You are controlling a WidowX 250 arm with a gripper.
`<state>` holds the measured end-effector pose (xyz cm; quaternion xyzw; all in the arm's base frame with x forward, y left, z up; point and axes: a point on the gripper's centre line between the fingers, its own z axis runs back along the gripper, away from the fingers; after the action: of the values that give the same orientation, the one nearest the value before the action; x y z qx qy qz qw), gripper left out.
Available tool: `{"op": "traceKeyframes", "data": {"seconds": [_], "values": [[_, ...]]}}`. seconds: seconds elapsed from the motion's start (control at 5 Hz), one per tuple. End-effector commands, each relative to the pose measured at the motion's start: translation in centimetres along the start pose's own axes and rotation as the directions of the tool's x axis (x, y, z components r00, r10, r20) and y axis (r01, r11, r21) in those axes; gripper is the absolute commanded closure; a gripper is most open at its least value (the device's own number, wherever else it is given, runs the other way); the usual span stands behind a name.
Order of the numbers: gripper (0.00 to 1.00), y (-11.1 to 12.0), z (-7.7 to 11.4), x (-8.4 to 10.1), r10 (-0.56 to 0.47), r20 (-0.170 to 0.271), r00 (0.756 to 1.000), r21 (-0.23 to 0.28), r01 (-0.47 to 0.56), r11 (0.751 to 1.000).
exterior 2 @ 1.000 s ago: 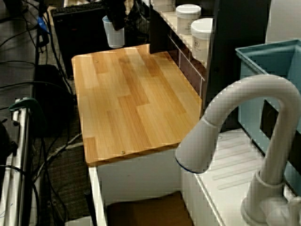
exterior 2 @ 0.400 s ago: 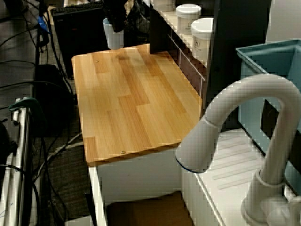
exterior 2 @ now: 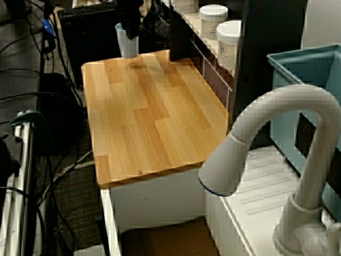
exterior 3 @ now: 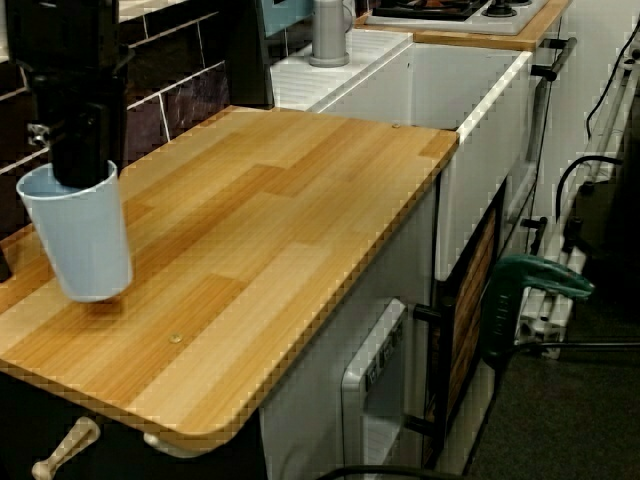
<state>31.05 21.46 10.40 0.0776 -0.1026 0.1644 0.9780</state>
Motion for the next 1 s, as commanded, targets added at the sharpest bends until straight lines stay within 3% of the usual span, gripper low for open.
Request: {"op": "traceKeyframes", "data": {"seconds": [0.0,0.4,0.6,0.8], "values": [[1.00,-0.32,1.70,-0.54,-0.010,0.047,0.999,0.004,0.010,1.000],[1.00,-0.03,1.04,-0.16,-0.002,0.039,0.999,0.016,0.002,1.000],[0.00,-0.22,1.16,-0.10,0.000,0.031,1.000,0.010,0.000,1.000],[0.00,-0.20,1.29,-0.33,-0.001,0.025,1.000,0.006,0.001,1.000]]}}
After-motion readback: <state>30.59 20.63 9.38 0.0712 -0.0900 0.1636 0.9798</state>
